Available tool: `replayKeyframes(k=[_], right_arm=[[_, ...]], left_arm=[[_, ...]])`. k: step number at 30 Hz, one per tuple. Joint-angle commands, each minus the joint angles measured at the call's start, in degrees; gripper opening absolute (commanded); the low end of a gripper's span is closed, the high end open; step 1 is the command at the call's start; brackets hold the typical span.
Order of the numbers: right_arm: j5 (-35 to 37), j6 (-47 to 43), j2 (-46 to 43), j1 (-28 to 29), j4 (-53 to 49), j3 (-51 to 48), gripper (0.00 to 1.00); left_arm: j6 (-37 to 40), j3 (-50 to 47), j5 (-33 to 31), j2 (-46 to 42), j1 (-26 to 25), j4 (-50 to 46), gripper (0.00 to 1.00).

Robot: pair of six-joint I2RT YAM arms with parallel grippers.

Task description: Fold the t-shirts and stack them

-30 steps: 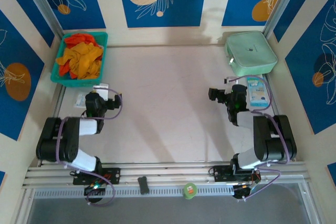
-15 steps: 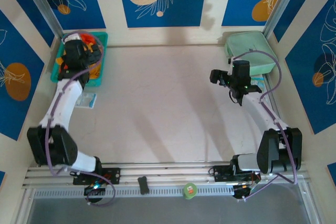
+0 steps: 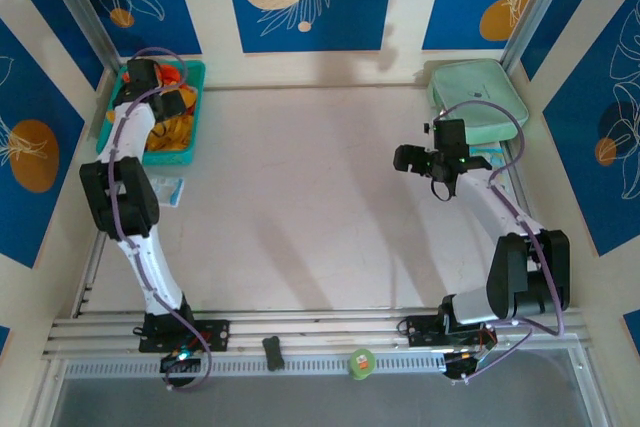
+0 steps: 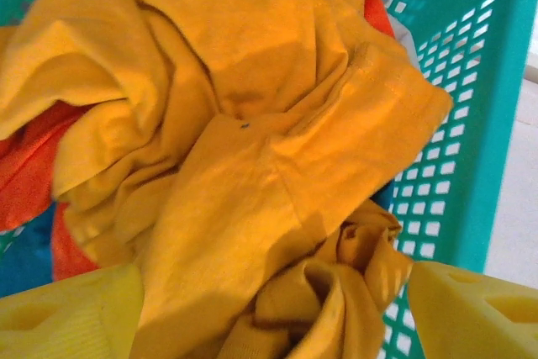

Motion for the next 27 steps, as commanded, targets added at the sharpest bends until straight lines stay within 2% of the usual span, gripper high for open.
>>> replayKeyframes(k=[1,6,8,12,14,16,21,27], right_arm=[[-1.09,-0.47,1.40,0.39,-2.00,2.57,0.90],[-1.22,-0.82,2.65,0.62,-2.20,2.77,0.87],[-1.07,-0.84,3.13,0.79,-2.29,2.77,0.84],[-0.74,-1.05,3.72,1.18,-2.80,3.25,0.79],[-0.57,-1.03,3.78,1.45,-3.08,3.39,0.77],[-0.51,-0.93,3.39,1.48,-3.15,3.31,0.75],[-0.30,-0.59,1.31,1.56,-3.34,2.80,0.74],[0.20,0.33,-2.88,1.53,-3.17,1.66,0.72]], left_arm=[[1.33,3.92,0.30,4.55,0.49,-3.09,0.80],[1.44,6.16,0.96,8.26,0.64,-1.51,0.74],[1.65,5.94,1.39,8.44,0.66,-0.47,0.65],[2.21,5.72,1.85,8.15,0.68,0.57,0.35],[2.58,5.55,2.10,7.76,0.63,0.57,0.15],[2.76,4.97,2.26,7.17,0.67,0.66,0.00],[2.52,2.71,3.41,2.94,0.65,1.10,0.00],[1.79,3.61,7.08,-7.58,-0.46,-2.85,0.00]])
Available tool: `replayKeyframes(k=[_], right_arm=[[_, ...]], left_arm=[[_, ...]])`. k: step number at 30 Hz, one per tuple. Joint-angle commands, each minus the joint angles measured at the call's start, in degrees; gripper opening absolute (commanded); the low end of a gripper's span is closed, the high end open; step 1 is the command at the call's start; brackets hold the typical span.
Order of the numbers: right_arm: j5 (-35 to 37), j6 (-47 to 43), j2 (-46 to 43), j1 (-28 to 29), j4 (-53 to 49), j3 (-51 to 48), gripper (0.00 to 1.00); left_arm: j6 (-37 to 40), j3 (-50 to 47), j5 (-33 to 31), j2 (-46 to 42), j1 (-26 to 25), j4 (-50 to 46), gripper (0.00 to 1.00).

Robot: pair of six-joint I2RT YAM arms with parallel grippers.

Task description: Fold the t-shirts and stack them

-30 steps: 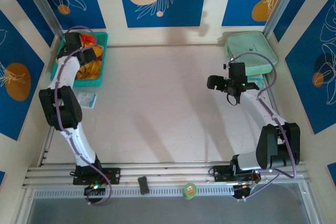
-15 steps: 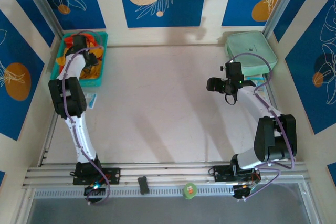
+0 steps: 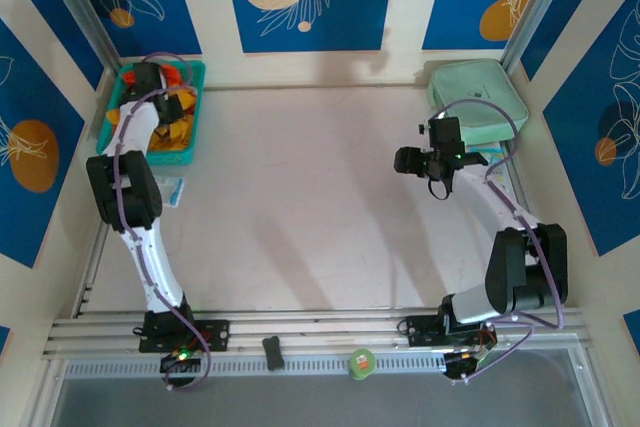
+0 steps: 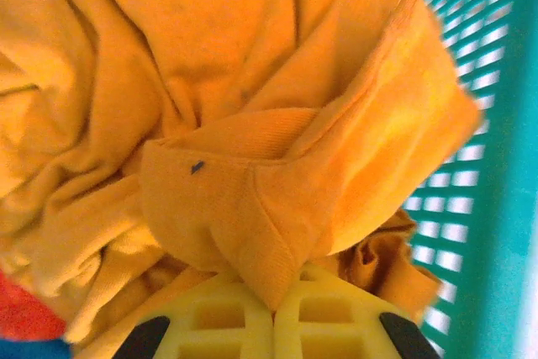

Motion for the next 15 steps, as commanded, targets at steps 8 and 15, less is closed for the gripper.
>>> replayKeyframes(k=[8,15], right_arm=[[0.18,3.18,-8.98,-1.69,-1.02,-1.57,0.70],[-0.09,6.03,-14.14,-5.62,-1.94,-3.09,0.69]], left_arm=[[-3.15,4.56,8.70,-22.33,-5.82,-11.72,0.00],[-7.31,1.65,10.75,-30.79,-18.37,-14.58,0.00]])
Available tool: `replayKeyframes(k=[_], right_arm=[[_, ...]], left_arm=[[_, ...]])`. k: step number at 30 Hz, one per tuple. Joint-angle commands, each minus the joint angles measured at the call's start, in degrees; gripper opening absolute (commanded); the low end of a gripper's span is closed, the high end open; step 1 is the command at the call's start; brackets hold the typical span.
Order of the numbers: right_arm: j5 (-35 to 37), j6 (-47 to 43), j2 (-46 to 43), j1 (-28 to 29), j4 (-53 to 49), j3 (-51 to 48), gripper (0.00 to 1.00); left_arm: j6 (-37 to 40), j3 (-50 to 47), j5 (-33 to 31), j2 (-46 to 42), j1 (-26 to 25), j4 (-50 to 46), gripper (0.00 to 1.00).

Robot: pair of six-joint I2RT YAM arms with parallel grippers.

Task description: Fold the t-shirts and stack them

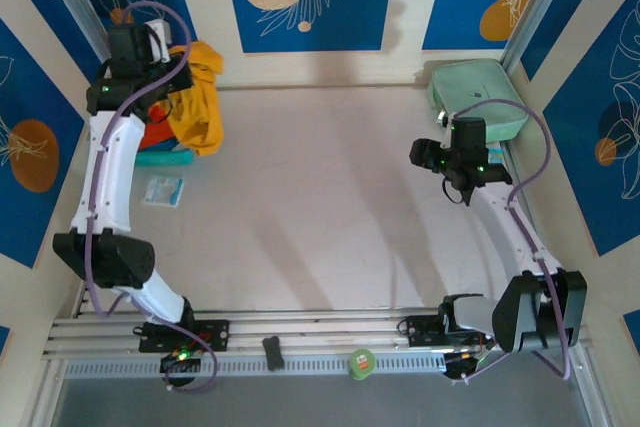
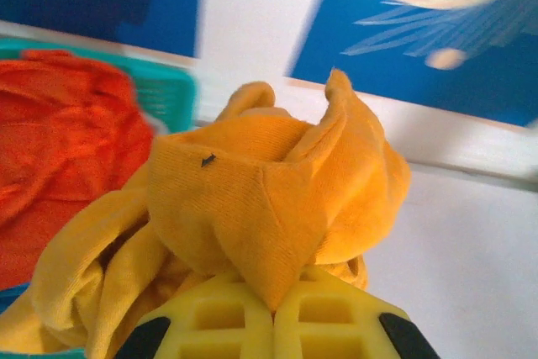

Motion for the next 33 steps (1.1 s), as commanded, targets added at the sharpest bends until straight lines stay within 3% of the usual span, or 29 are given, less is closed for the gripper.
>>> replayKeyframes(k=[1,8,14,16,17,20,26,30,33], right_arm=[[0.06,2.74,-2.91,-1.69,-1.47,-1.44,0.69],[-0.30,4.58,-5.11,-3.96,-3.42,-2.48,0.69],[-1.40,5.38,-5.40,-4.25,-4.87,-2.75,0.70],[-2.13,5.69,-5.31,-4.24,-5.65,-2.53,0.72],[-2.86,5.93,-5.25,-4.24,-6.41,-2.23,0.73],[-6.26,6.89,-4.75,-3.64,-8.93,-1.12,0.75],[-11.90,12.51,-2.59,4.29,-13.84,-0.30,0.78],[-15.03,19.00,1.91,15.25,-11.34,-1.75,0.77],[-15.66,23.73,6.54,23.23,-7.22,-2.40,0.76]], left_arm=[[-3.43,-2.75,1.72,-2.79,-7.03,-2.14,0.00],[-8.92,-17.36,-1.39,-3.41,-21.27,7.66,0.00],[-12.75,-28.49,-2.96,5.19,-30.84,18.30,0.04],[-13.98,-29.92,-1.96,8.01,-33.13,20.84,0.35],[-14.38,-30.43,-1.54,8.93,-34.31,21.93,0.58],[-14.14,-30.49,-2.16,8.93,-36.67,22.95,1.00],[-12.30,-28.33,-8.80,4.55,-36.93,14.48,1.00],[-12.55,-29.10,-17.33,3.10,-36.29,6.91,1.00],[-13.69,-32.67,-17.77,2.89,-34.39,7.46,1.00]])
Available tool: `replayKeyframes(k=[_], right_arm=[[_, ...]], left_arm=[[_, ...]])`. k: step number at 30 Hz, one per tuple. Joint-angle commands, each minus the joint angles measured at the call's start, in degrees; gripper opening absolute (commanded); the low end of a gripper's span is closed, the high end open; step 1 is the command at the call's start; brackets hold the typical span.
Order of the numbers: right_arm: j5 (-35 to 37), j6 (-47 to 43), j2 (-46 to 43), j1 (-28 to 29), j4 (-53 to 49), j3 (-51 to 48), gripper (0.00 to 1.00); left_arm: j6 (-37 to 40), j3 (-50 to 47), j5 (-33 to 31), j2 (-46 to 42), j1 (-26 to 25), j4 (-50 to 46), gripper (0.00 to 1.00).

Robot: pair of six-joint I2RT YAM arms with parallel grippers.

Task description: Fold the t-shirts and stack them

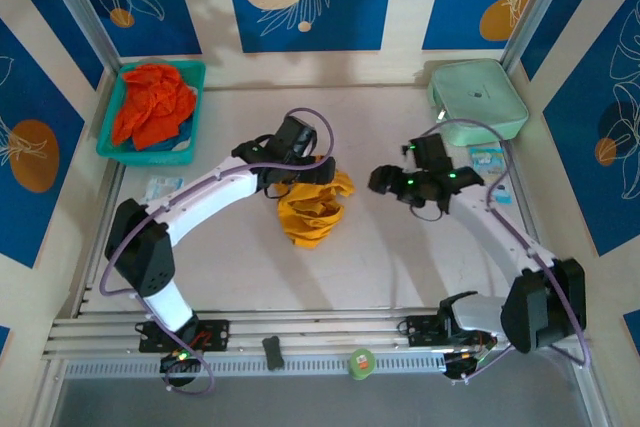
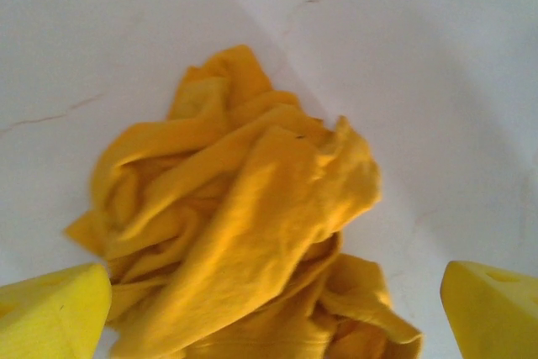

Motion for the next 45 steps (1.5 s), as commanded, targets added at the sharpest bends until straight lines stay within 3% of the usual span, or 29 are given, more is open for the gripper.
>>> replayKeyframes(k=[1,6,11,16,18,20,22,23,24,26,37,40,45], right_arm=[[-3.29,8.08,4.11,7.45,3.57,-0.65,0.75],[-1.14,12.80,9.76,12.93,8.34,-0.23,0.74],[-0.22,15.91,15.29,15.27,9.95,0.31,0.71],[1.48,16.86,20.37,15.59,10.63,2.13,0.56],[2.69,16.72,21.07,15.51,10.50,2.75,0.41],[4.20,16.59,21.16,15.37,9.78,3.28,0.25],[5.66,16.19,20.64,15.02,9.07,3.57,0.15],[6.36,15.98,20.22,14.74,8.75,3.50,0.10],[7.14,15.68,19.45,14.42,8.17,3.49,0.01],[9.74,15.07,17.24,13.60,6.47,3.19,0.00],[24.14,8.58,-4.16,8.29,-4.50,0.39,0.00],[24.84,7.01,-9.03,5.45,-6.26,-0.63,0.00],[21.46,4.98,-12.65,-0.40,-7.18,-3.65,0.00]], left_arm=[[-0.88,-3.48,-3.68,-0.50,2.75,-3.05,1.00],[-1.36,-5.78,0.90,2.80,6.41,4.11,1.00],[-0.30,-0.15,4.35,10.66,7.46,8.04,1.00],[-0.43,5.62,7.85,19.19,7.42,10.30,1.00],[-0.73,6.50,9.32,21.06,7.42,11.34,0.97],[-0.96,6.09,10.04,21.35,7.42,12.68,0.81],[-0.98,4.53,9.47,19.98,7.44,13.91,0.41],[-0.93,3.69,8.74,18.94,7.48,14.03,0.27],[-0.76,2.57,7.54,17.22,7.48,14.06,0.15],[-0.46,0.14,5.12,12.96,7.55,13.73,0.00],[3.41,-5.44,-4.60,-14.16,7.72,0.64,0.00],[3.17,-8.06,-5.12,-18.48,7.71,-2.04,0.02],[1.21,-16.59,-7.07,-23.56,7.68,-3.67,0.15]])
